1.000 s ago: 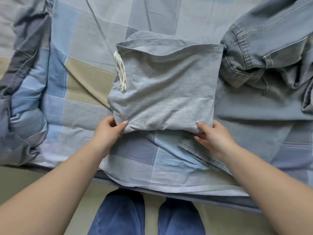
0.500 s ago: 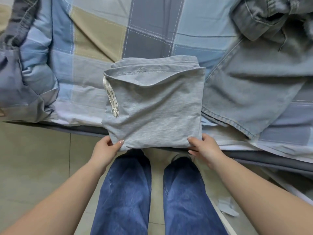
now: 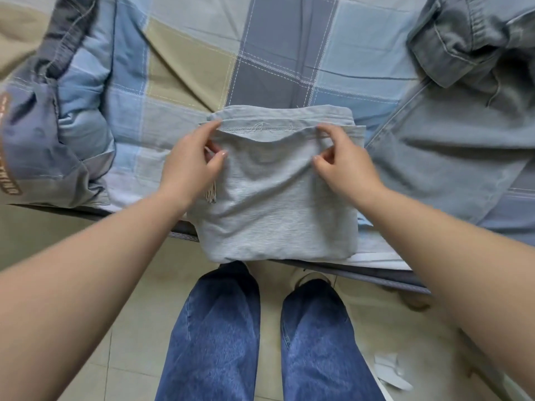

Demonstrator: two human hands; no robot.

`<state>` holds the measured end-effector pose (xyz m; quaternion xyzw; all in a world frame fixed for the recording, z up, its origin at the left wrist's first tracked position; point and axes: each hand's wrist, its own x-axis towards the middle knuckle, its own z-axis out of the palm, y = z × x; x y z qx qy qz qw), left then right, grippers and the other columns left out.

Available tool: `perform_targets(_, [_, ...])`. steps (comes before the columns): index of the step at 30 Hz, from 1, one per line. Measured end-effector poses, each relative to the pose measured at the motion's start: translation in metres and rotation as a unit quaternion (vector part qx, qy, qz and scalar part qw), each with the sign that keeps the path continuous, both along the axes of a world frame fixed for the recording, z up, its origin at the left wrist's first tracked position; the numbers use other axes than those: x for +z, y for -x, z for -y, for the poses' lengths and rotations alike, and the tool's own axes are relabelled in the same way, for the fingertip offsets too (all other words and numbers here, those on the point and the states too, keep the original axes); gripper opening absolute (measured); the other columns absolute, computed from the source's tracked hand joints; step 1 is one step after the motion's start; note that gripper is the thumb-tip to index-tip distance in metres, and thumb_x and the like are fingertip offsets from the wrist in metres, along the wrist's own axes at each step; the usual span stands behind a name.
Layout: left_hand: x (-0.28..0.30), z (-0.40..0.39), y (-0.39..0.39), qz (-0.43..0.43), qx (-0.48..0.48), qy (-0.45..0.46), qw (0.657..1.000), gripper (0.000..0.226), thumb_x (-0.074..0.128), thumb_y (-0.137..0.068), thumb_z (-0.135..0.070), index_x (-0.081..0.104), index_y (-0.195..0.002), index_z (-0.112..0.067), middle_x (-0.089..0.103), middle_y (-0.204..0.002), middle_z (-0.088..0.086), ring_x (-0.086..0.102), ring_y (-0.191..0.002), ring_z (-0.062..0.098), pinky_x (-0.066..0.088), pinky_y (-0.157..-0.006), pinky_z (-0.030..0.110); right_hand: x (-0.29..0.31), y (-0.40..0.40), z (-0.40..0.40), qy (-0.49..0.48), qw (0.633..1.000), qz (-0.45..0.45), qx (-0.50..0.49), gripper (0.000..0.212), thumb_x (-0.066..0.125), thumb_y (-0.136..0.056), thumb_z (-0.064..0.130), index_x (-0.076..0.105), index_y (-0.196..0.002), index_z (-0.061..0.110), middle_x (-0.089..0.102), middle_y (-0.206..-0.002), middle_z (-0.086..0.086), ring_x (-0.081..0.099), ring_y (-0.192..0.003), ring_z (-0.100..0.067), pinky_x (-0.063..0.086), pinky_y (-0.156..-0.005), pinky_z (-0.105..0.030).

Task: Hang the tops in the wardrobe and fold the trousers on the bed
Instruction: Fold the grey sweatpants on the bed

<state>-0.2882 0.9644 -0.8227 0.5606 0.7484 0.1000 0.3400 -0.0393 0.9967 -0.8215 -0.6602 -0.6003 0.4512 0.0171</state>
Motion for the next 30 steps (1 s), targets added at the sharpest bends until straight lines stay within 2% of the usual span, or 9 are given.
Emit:
perform_targets(5, [0.004, -0.050, 0.006, -0.100, -0.183, 0.050, 0.977, 0.025, 0.062, -0.090, -0.028, 0.064, -0.114, -0.019, 0.067, -0.101, 0.008, 0.060, -0.097, 0.030, 0.047, -0.079, 0.037, -0.011, 0.012, -0.041, -0.037, 0.994, 0.079, 0.064, 0.012, 0.055, -0.091, 0.031, 0.057, -0.102, 0.026, 0.070, -0.097, 0.001, 0.060, -0.101, -0.025, 0.047, -0.084, -0.034])
perform_targets(7, [0.008, -0.064, 0.009, -0.101, -0.182, 0.016, 0.978, 0.021, 0.061, -0.090, -0.026, 0.069, -0.105, -0.014, 0.068, -0.103, 0.012, 0.061, -0.098, 0.034, 0.048, -0.081, 0.039, -0.012, 0.014, -0.052, -0.052, 0.996, 0.056, 0.039, 0.004, 0.056, -0.090, 0.029, 0.055, -0.087, 0.026, 0.071, -0.084, 0.004, 0.065, -0.092, -0.020, 0.050, -0.084, -0.035])
perform_targets(11, [0.006, -0.076, 0.017, -0.105, -0.117, -0.014, 0.987, 0.020, 0.060, -0.090, -0.025, 0.071, -0.102, -0.013, 0.070, -0.102, 0.013, 0.062, -0.098, 0.032, 0.047, -0.082, 0.035, -0.012, 0.018, -0.064, -0.060, 0.996, -0.019, -0.057, 0.018, 0.055, -0.090, 0.024, 0.048, -0.074, 0.027, 0.070, -0.072, 0.008, 0.067, -0.071, -0.009, 0.051, -0.081, -0.031])
perform_targets(14, [-0.007, -0.065, 0.019, -0.046, -0.022, 0.023, 0.998, 0.022, 0.061, -0.090, -0.024, 0.067, -0.109, -0.013, 0.069, -0.100, 0.008, 0.063, -0.095, 0.024, 0.049, -0.087, 0.034, -0.016, 0.015, -0.061, -0.073, 0.995, -0.011, -0.068, 0.005, 0.058, -0.090, 0.021, 0.059, -0.094, 0.019, 0.065, -0.091, 0.003, 0.060, -0.082, -0.011, 0.044, -0.079, -0.022])
perform_targets(18, [-0.010, -0.020, 0.010, 0.037, 0.177, -0.027, 0.983, 0.037, 0.064, -0.088, -0.025, 0.055, -0.123, -0.015, 0.056, -0.116, 0.003, 0.057, -0.102, 0.012, 0.045, -0.095, 0.025, -0.017, -0.008, -0.024, -0.112, 0.974, -0.018, -0.196, 0.034, 0.062, -0.086, 0.018, 0.054, -0.118, 0.010, 0.050, -0.114, -0.003, 0.048, -0.100, -0.008, 0.037, -0.095, -0.016])
perform_targets(20, [-0.006, 0.016, 0.001, 0.045, 0.233, -0.025, 0.971, 0.044, 0.065, -0.088, -0.027, 0.051, -0.128, -0.018, 0.046, -0.125, 0.002, 0.050, -0.114, 0.011, 0.040, -0.102, 0.028, -0.018, -0.025, 0.007, -0.061, 0.967, -0.005, -0.246, 0.044, 0.064, -0.086, 0.022, 0.050, -0.126, 0.010, 0.051, -0.121, -0.005, 0.050, -0.108, -0.011, 0.036, -0.095, -0.018])
perform_targets(25, [-0.019, 0.079, -0.011, 0.093, 0.231, 0.113, 0.962, 0.087, 0.070, -0.082, -0.039, 0.018, -0.151, -0.029, 0.031, -0.148, 0.006, 0.032, -0.137, 0.017, 0.023, -0.114, 0.029, -0.015, -0.045, 0.062, 0.136, 0.966, -0.048, -0.216, 0.047, 0.062, -0.091, 0.027, 0.047, -0.134, 0.015, 0.055, -0.116, 0.007, 0.050, -0.101, -0.004, 0.037, -0.085, -0.021])
perform_targets(28, [-0.032, 0.068, -0.003, 0.147, 0.223, 0.138, 0.954, 0.090, 0.076, -0.065, -0.057, 0.032, -0.142, -0.038, 0.047, -0.140, 0.000, 0.046, -0.129, 0.018, 0.035, -0.111, 0.041, -0.020, -0.048, 0.054, 0.143, 0.958, -0.065, -0.241, 0.049, 0.063, -0.089, 0.035, 0.049, -0.133, 0.018, 0.056, -0.115, 0.009, 0.053, -0.101, -0.007, 0.040, -0.085, -0.025])
perform_targets(30, [-0.033, 0.053, -0.002, 0.214, 0.265, 0.171, 0.925, 0.084, 0.081, -0.063, -0.050, 0.043, -0.135, -0.028, 0.059, -0.129, -0.002, 0.057, -0.118, 0.016, 0.043, -0.104, 0.042, -0.023, -0.045, 0.044, 0.167, 0.950, -0.080, -0.253, 0.055, 0.067, -0.085, 0.042, 0.049, -0.131, 0.019, 0.059, -0.115, 0.010, 0.057, -0.102, -0.010, 0.044, -0.087, -0.028])
